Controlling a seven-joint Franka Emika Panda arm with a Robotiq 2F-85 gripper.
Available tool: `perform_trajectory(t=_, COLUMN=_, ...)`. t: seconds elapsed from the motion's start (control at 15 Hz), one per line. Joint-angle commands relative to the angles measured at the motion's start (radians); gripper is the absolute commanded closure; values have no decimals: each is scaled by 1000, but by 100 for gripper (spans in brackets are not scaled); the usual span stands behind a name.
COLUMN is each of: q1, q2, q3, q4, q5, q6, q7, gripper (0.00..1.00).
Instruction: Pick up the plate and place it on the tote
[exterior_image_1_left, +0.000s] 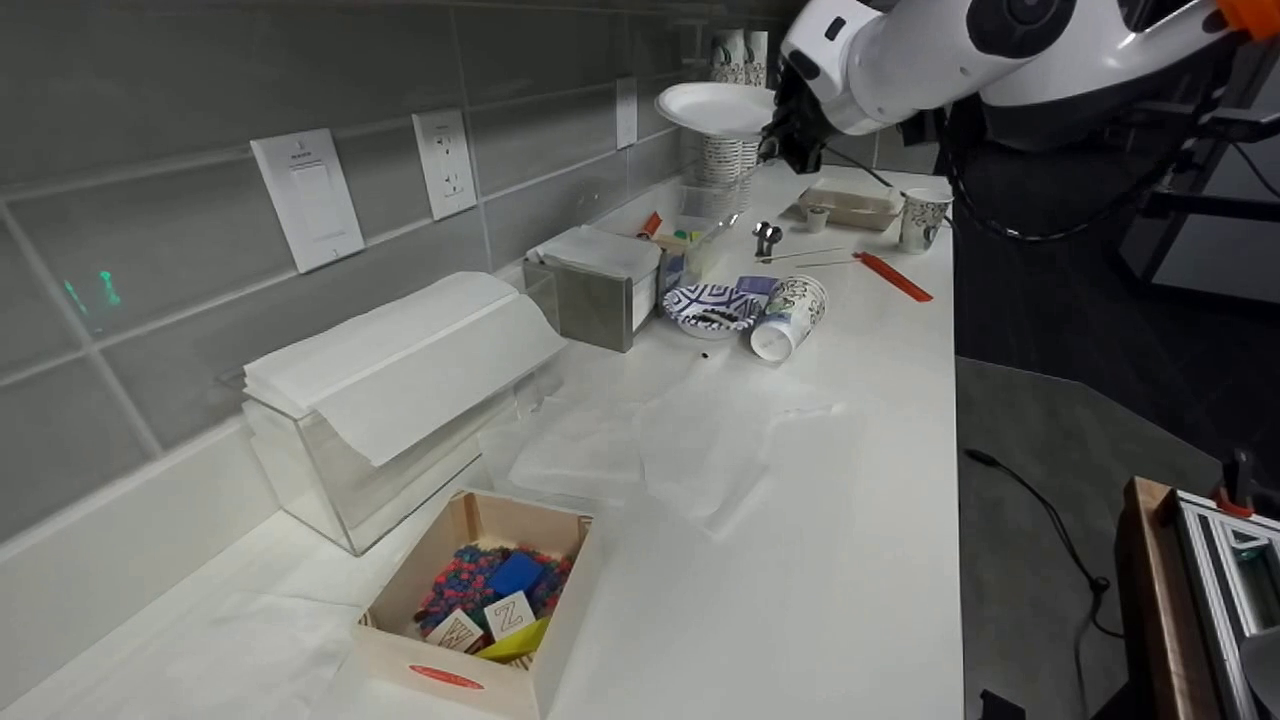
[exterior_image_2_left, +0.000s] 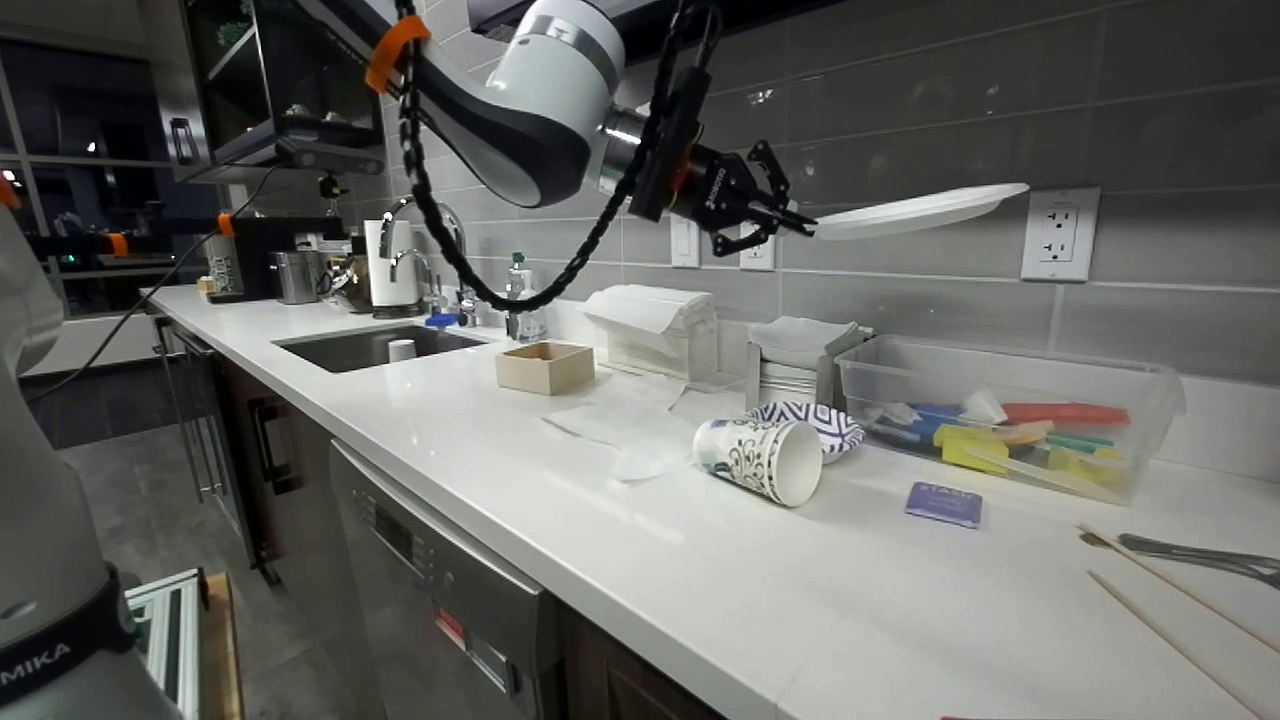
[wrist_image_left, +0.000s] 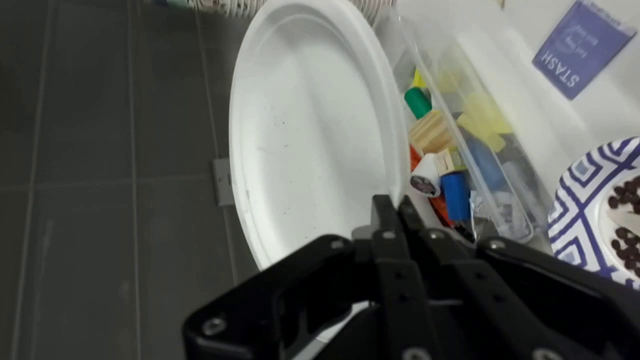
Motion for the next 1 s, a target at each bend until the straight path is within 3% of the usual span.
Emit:
perform_trajectory(t=0.0, q1=-7, q2=119, q3=-13, q4=119, q5=-64, q6=120, q7=-28, gripper=99)
perform_trajectory(t=0.93, q1=-65, q2=383, q3=-50, q4=319, q5=-29, q6=325, q7=-68, gripper=99)
